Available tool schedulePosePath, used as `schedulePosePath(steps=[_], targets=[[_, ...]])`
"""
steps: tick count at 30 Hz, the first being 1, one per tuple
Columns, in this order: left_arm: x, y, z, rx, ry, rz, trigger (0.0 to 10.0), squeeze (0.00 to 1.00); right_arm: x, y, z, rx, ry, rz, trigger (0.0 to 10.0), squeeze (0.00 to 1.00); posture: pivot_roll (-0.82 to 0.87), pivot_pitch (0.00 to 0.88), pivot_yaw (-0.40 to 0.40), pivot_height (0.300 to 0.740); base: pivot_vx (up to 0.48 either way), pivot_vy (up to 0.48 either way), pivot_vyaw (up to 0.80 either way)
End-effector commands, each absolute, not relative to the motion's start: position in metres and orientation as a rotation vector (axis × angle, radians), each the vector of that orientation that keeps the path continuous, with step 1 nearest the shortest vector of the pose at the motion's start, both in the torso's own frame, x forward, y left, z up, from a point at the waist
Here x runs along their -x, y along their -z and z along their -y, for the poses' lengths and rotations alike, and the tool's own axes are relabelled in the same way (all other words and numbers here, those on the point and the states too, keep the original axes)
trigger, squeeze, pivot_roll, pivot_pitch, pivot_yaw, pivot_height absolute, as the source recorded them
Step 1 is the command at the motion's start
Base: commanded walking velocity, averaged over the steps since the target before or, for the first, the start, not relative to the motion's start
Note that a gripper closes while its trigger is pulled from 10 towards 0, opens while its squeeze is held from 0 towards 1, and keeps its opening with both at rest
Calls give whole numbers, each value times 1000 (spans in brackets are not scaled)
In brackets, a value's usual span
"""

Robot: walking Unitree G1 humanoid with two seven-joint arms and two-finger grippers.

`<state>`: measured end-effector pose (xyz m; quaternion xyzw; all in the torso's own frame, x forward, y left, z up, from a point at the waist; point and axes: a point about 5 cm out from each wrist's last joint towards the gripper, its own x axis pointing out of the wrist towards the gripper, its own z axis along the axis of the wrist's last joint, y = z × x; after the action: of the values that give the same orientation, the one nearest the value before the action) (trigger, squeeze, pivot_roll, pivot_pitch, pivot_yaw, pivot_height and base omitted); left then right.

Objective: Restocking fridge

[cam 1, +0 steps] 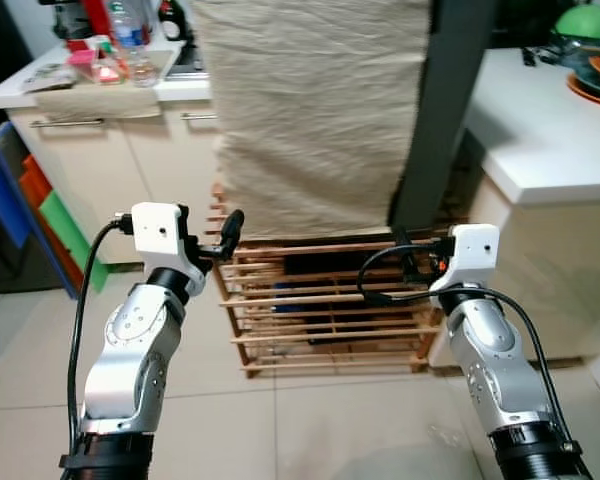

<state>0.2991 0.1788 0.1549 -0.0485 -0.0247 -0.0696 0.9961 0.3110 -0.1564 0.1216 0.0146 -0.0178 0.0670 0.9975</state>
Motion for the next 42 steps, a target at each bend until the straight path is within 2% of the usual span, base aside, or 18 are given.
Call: schedulePosePath(steps=[1,9,13,21,28,34,42], targets=[[-301,-157,-181,89,119,43,10000,0,-310,-121,162,-19,-120,32,10000,0,-161,0,71,740,0,480,-756],[-303,-155,-185,73,98,32,10000,0,-305,-117,176,-7,-76,28,10000,0,-162,0,68,740,0,480,-740],[-305,-149,-193,77,58,-3,10000,0,-294,-110,191,1,-24,8,10000,0,-169,0,71,740,0,480,-728],[-304,-152,-191,132,73,26,10000,0,-293,-107,181,-14,-45,4,10000,0,-179,0,82,740,0,480,-714],[-282,-163,-181,213,184,114,10000,0,-291,-103,183,-12,-69,-7,10000,0,-163,0,71,740,0,477,-695],[-271,-165,-170,200,269,119,10000,0,-291,-102,179,-8,-90,-15,10000,0,-150,0,61,740,0,458,-673],[-278,-160,-182,177,211,84,10000,0,-293,-102,175,-11,-107,-14,10000,0,-147,0,61,740,0,465,-665]])
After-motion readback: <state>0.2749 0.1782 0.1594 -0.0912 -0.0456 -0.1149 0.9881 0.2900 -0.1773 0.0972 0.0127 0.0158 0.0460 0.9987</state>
